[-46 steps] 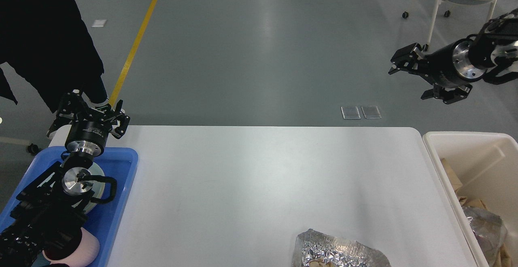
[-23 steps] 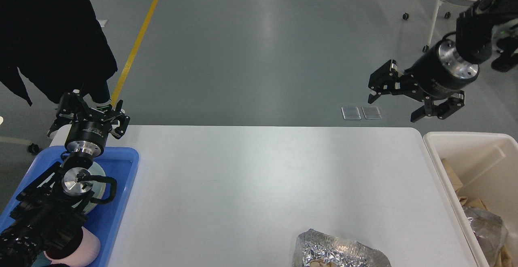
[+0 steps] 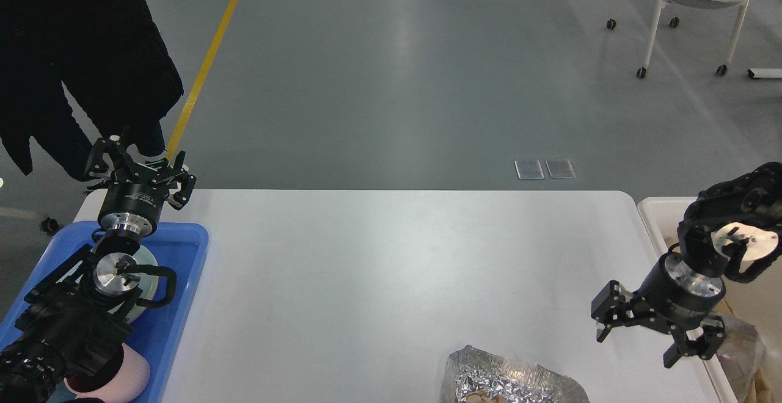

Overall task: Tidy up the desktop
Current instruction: 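Bring the right gripper back over the table toward the foil tray, then lower the right gripper and grasp the foil tray's edge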

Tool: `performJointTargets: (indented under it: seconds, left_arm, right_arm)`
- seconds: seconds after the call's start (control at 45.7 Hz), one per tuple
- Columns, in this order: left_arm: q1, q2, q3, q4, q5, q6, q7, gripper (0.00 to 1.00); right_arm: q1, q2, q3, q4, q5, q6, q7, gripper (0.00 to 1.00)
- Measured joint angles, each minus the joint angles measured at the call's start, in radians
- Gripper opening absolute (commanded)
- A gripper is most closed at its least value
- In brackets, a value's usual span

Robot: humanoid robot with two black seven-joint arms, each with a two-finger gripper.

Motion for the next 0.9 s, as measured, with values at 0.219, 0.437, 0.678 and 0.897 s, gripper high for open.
performJointTargets:
  seconds: [0.219, 0.437, 0.678, 0.897]
  left_arm:
    - [0.000, 0.000, 0.000, 0.000, 0.000, 0.000, 0.000, 0.97]
    - [0.000, 0.000, 0.000, 0.000, 0.000, 0.000, 0.000, 0.97]
    - [0.000, 0.000, 0.000, 0.000, 0.000, 0.000, 0.000, 0.97]
    - [0.000, 0.000, 0.000, 0.000, 0.000, 0.000, 0.000, 0.97]
  right_arm:
    - [-0.089, 0.000, 0.049, 0.001, -0.008, 0.003, 0.000, 1.00]
    - [-0.178, 0.003, 0.116, -0.006, -0.014, 0.001, -0.001, 1.00]
    - [-0.230, 0.005, 0.171, -0.016, -0.032, -0.004, -0.001, 1.00]
    - [-0.280, 0.010, 0.199, -0.082, -0.032, -0.020, -0.002, 0.99]
